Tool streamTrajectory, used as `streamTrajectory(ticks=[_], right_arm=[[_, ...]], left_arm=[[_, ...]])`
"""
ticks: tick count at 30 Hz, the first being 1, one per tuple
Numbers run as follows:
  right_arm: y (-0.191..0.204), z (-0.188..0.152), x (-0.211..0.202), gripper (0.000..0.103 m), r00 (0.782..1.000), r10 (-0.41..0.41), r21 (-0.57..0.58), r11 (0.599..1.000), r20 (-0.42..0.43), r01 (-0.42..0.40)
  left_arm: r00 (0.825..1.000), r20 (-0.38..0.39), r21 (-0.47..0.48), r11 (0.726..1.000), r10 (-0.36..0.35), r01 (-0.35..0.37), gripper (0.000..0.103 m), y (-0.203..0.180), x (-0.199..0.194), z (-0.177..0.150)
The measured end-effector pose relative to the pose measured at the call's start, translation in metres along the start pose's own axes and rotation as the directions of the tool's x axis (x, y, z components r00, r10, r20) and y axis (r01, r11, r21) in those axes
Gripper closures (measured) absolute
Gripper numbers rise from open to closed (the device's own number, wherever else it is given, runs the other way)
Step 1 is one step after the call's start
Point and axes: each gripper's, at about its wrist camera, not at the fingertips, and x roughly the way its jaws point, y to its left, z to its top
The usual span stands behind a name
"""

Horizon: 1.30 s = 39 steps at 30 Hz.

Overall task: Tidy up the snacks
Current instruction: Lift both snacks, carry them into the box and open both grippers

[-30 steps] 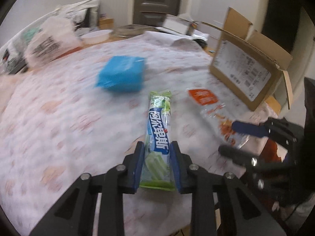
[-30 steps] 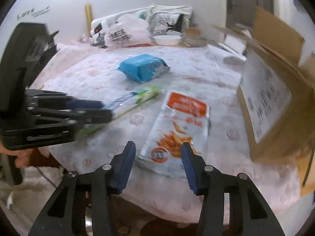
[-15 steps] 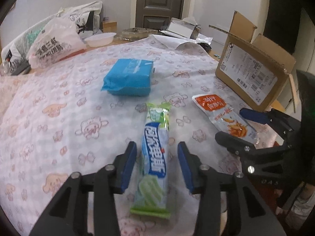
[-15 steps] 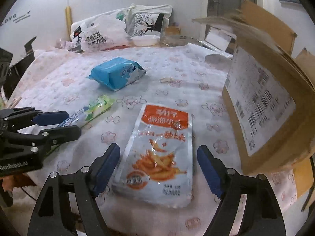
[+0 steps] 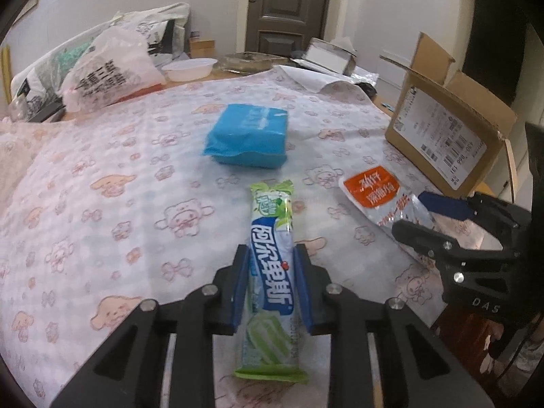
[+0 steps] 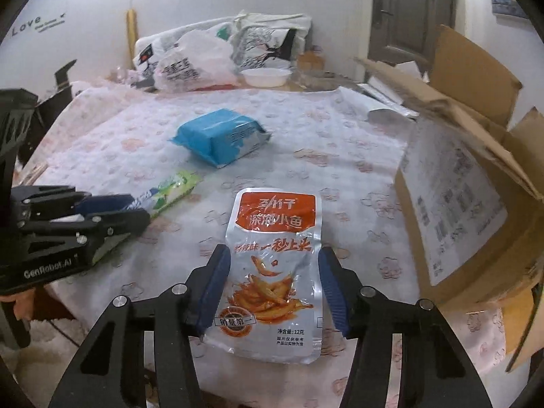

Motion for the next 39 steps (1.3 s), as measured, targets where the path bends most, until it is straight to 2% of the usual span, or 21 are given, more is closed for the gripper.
streamTrajectory(ticks=[5,7,10,11,15,17,21,27,32,39], right_arm=[[0.006,0.0,0.007,0.039,0.997,0.071,0.03,0.997,-0.019,-0.071],[0.01,-0.001,0.009,0.035,0.997,0.077,0.022,0.997,-0.021,-0.076],[0.015,-0.002,0.013,0.021,0.998,0.057,-0.001,0.998,-0.023,-0.057],[0.016,-0.002,0.014,0.021,0.999,0.049,-0.009,0.999,-0.022,-0.049],[0.019,-0.002,0.018,0.023,1.0,0.021,-0.022,1.0,0.003,-0.021],[0.018,-0.001,0.019,0.038,1.0,0.005,-0.008,1.0,0.018,-0.005],[0.018,0.003,0.019,0.038,1.0,0.003,-0.013,1.0,0.003,-0.003],[0.027,0.012,0.0,0.038,0.998,0.045,-0.032,0.999,0.039,-0.043],[0.043,0.038,-0.028,0.038,0.989,0.107,-0.091,0.991,0.101,-0.098],[0.045,0.083,-0.071,0.038,0.97,0.147,-0.143,0.982,0.193,-0.121]], left_arm=[[1.0,0.009,-0.034,0.999,0.021,-0.02,0.08,0.013,-0.01,-0.006],[1.0,0.01,-0.044,0.999,0.027,-0.027,0.08,0.018,-0.012,-0.008],[0.999,0.009,-0.055,0.998,0.033,-0.033,0.08,0.022,-0.013,-0.011],[0.999,0.009,-0.057,0.998,0.034,-0.033,0.08,0.023,-0.013,-0.012],[0.999,0.013,-0.06,0.998,0.034,-0.033,0.08,0.024,-0.011,-0.011],[0.999,0.015,-0.061,0.998,0.035,-0.034,0.08,0.024,-0.01,-0.011],[0.999,0.024,-0.07,0.997,0.035,-0.033,0.08,0.026,-0.012,-0.009],[0.997,0.072,-0.077,0.996,0.041,-0.035,0.08,0.027,-0.034,-0.003],[0.99,0.13,-0.085,0.995,0.058,-0.047,0.08,0.031,-0.062,0.013],[0.972,0.223,-0.057,0.996,0.077,-0.066,0.08,0.02,-0.1,0.05]])
